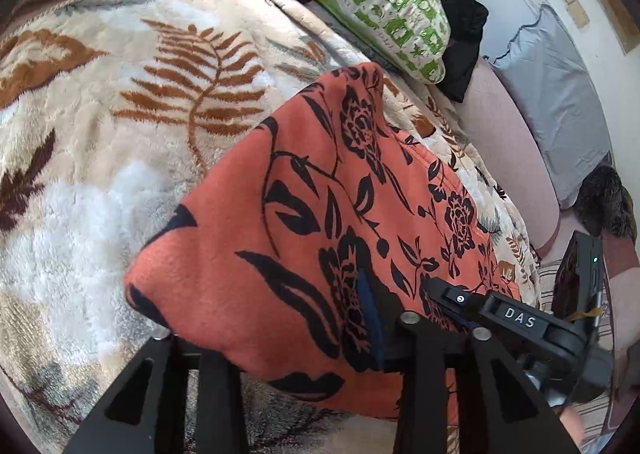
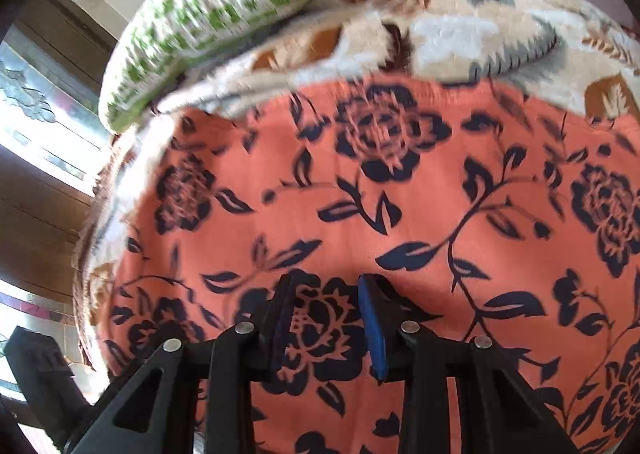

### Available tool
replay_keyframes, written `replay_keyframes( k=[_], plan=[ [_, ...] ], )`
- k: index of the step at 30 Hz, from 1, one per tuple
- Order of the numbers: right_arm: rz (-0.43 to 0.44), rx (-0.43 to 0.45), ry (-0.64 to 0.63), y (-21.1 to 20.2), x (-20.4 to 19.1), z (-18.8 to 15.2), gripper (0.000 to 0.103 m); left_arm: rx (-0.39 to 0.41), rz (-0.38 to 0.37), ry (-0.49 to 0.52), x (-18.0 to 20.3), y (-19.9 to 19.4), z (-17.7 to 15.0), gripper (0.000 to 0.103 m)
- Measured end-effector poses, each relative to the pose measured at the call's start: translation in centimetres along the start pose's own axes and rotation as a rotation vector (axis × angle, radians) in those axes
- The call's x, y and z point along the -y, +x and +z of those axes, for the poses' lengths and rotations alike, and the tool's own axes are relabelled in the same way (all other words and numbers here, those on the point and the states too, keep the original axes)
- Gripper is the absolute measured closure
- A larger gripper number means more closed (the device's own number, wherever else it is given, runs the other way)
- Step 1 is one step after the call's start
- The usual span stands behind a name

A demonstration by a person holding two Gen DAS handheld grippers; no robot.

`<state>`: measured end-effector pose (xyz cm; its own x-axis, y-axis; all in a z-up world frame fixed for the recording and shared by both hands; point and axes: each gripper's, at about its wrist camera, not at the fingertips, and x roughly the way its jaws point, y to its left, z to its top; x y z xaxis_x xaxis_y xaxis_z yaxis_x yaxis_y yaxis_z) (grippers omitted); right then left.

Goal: Fold small clothes
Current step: 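Lower the open right gripper onto the dress while the left gripper holds the edge up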

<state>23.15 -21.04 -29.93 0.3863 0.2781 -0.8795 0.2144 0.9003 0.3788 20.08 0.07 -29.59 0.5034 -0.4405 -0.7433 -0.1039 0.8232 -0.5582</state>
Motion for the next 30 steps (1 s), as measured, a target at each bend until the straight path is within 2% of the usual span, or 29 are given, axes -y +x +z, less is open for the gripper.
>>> replay_keyframes(
  k=[2, 5, 6, 7, 9, 12, 15, 20, 22, 24, 25, 27, 30],
  plan=[
    [0.024, 0.059, -0.012, 0.0, 0.3, -0.3, 0.068, 0.011, 0.001, -0.004, 0.2, -0.1, 0.0, 0.057],
    [0.04, 0.07, -0.025, -0.3, 0.3, -0.7, 0.068, 0.037, 0.014, 0.021, 0.8, -0.3, -0.1, 0.058],
    [0.05, 0.071, -0.025, -0.4, 0.5, -0.8, 0.068, 0.049, 0.02, 0.023, 0.9, -0.4, -0.1, 0.071],
    [0.06, 0.068, -0.019, -0.6, 0.7, -0.8, 0.068, 0.057, 0.018, 0.03, 1.1, -0.5, -0.1, 0.077],
    [0.082, 0.065, 0.01, -1.7, 1.4, -0.9, 0.069, 0.079, 0.009, 0.055, 1.5, -1.0, 0.0, 0.082],
    [0.109, 0.098, 0.041, -3.5, 2.2, -1.3, 0.069, 0.11, 0.006, 0.106, 2.2, -1.7, 0.0, 0.084],
    [0.104, 0.187, 0.077, -6.3, 4.2, -1.7, 0.068, 0.123, 0.011, 0.125, 2.4, -2.0, -0.1, 0.085],
    [0.034, 0.314, 0.155, -10.0, 9.0, -2.4, 0.066, 0.123, 0.017, 0.125, 2.5, -2.0, -0.1, 0.085],
    [0.008, 0.294, 0.194, -9.7, 11.3, -2.5, 0.066, 0.124, 0.027, 0.129, 2.6, -1.9, -0.1, 0.085],
    [-0.045, 0.212, 0.246, -7.7, 13.8, -2.7, 0.067, 0.123, 0.026, 0.126, 2.6, -1.8, -0.1, 0.085],
    [-0.02, 0.198, 0.271, -7.0, 14.9, -3.1, 0.067, 0.126, 0.027, 0.129, 2.6, -1.8, -0.1, 0.085],
    [0.047, 0.256, 0.308, -7.3, 15.7, -3.7, 0.067, 0.135, 0.027, 0.14, 2.8, -1.9, -0.1, 0.085],
    [0.047, 0.259, 0.304, -7.4, 15.6, -3.4, 0.067, 0.149, 0.028, 0.165, 3.2, -2.1, -0.1, 0.085]
  ],
)
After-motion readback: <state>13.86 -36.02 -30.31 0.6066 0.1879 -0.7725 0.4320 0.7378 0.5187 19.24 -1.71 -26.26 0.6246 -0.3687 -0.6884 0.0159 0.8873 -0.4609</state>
